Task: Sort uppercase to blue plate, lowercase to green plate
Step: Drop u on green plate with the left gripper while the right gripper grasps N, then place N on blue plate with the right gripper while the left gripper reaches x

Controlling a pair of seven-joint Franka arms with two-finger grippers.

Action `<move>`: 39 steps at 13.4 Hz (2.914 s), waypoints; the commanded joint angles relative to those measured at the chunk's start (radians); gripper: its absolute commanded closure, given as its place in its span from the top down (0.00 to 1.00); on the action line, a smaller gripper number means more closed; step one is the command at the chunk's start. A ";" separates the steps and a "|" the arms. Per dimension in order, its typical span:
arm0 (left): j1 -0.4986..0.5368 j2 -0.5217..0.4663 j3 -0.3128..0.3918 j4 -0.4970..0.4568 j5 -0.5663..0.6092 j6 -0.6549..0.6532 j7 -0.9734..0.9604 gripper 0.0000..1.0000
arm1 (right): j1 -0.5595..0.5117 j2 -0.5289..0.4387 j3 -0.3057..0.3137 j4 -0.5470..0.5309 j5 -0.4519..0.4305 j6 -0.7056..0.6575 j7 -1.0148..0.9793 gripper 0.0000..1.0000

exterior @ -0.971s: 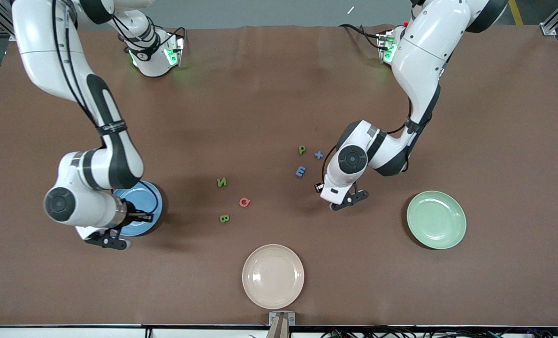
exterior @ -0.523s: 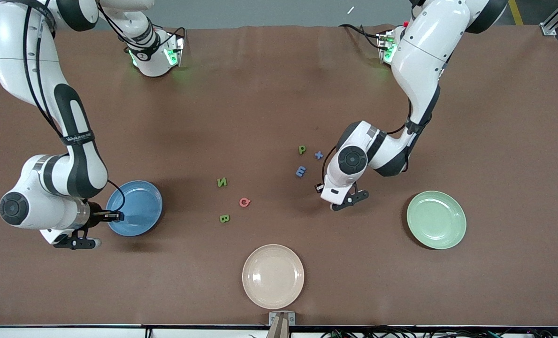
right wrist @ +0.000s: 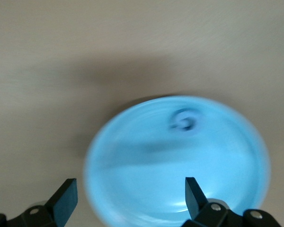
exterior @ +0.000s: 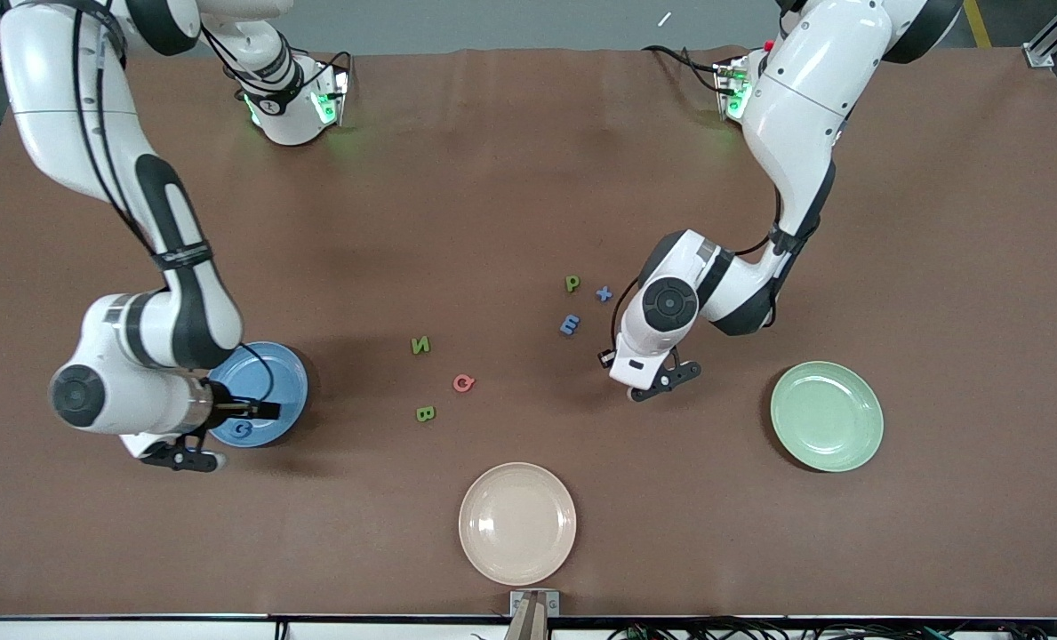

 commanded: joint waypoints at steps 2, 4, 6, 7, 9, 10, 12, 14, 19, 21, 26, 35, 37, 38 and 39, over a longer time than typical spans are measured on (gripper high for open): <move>0.027 -0.066 0.022 0.002 0.041 -0.013 -0.013 0.01 | 0.157 -0.019 -0.005 -0.021 0.020 0.029 0.302 1.00; 0.068 -0.075 0.032 0.016 0.099 -0.013 -0.004 0.01 | 0.245 -0.019 -0.007 -0.030 0.026 0.048 0.350 1.00; 0.110 -0.078 0.032 0.047 0.146 -0.022 0.021 0.01 | 0.315 -0.024 -0.007 -0.085 0.026 0.102 0.362 1.00; 0.122 -0.078 0.032 0.063 0.147 -0.034 0.040 0.01 | 0.336 -0.035 -0.007 -0.120 0.026 0.136 0.362 1.00; 0.157 -0.081 0.032 0.100 0.152 -0.073 0.105 0.01 | 0.373 -0.056 -0.007 -0.205 0.026 0.212 0.362 1.00; 0.182 -0.083 0.034 0.119 0.152 -0.091 0.146 0.01 | 0.382 -0.073 -0.007 -0.240 0.026 0.243 0.362 1.00; 0.232 -0.084 0.034 0.146 0.152 -0.102 0.241 0.01 | 0.390 -0.084 -0.007 -0.286 0.026 0.271 0.355 1.00; 0.291 -0.080 0.034 0.156 0.153 -0.102 0.362 0.01 | 0.399 -0.091 -0.007 -0.323 0.024 0.298 0.355 1.00; 0.395 -0.025 0.034 0.188 0.164 -0.100 0.554 0.06 | 0.431 -0.101 -0.005 -0.421 0.026 0.431 0.359 0.79; 0.424 -0.008 0.034 0.188 0.170 -0.099 0.558 0.07 | 0.444 -0.108 -0.005 -0.423 0.026 0.421 0.361 0.59; 0.461 0.006 0.046 0.157 0.173 -0.097 0.574 0.38 | 0.445 -0.118 -0.005 -0.423 0.026 0.414 0.361 0.19; 0.460 -0.127 -0.039 0.120 0.158 -0.235 0.545 1.00 | 0.236 -0.159 -0.018 -0.254 0.012 0.192 0.131 0.04; 0.460 -0.150 -0.110 0.107 0.158 -0.266 0.475 1.00 | 0.153 -0.158 -0.018 -0.242 0.009 0.182 -0.001 0.04; 0.460 -0.155 -0.147 0.096 0.158 -0.268 0.440 1.00 | 0.111 -0.153 -0.018 -0.240 -0.003 0.187 -0.064 0.05; 0.460 -0.161 -0.176 0.079 0.158 -0.268 0.389 0.99 | 0.074 -0.151 -0.018 -0.240 -0.020 0.191 -0.111 0.07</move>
